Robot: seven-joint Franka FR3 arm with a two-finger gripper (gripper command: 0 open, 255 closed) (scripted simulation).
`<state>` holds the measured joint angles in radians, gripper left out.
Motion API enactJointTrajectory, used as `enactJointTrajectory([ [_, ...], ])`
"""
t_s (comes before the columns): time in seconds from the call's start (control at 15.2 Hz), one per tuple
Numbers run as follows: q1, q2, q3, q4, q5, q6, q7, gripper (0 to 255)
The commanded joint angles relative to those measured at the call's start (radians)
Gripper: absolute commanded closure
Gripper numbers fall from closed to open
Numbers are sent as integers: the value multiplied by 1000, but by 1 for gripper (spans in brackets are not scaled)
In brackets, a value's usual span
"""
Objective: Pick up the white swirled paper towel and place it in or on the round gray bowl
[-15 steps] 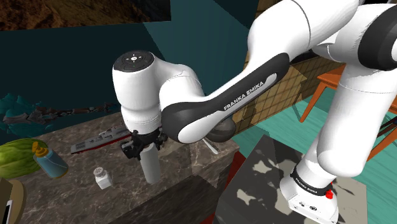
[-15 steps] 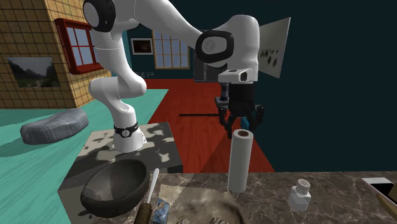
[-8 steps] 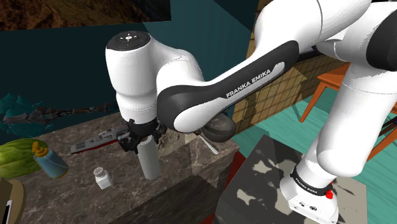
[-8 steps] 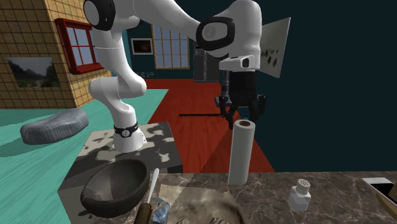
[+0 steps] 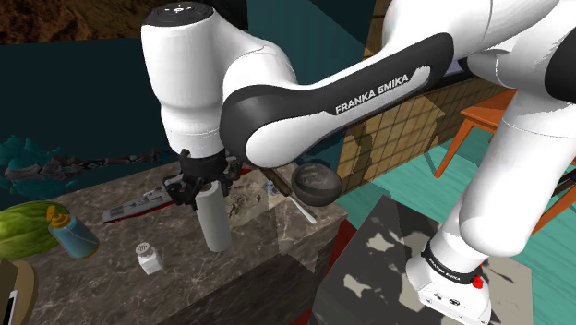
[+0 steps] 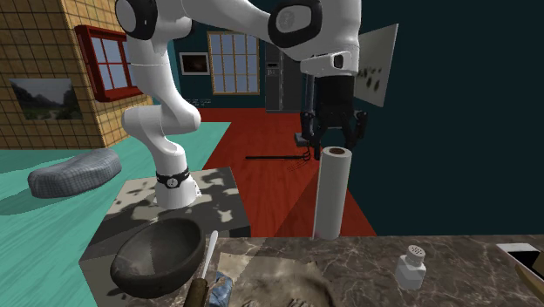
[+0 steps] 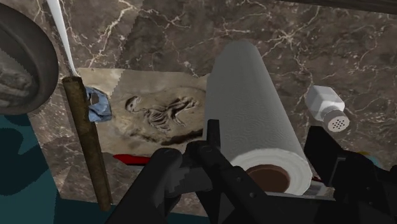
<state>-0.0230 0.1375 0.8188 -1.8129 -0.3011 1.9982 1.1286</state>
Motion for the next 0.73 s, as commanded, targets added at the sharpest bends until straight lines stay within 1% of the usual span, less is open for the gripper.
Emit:
enactJointTrajectory([
  [0.0, 1, -3, 2, 24, 6, -25, -6, 255],
  [0.66, 5, -13, 8, 148, 24, -153, -36, 255],
])
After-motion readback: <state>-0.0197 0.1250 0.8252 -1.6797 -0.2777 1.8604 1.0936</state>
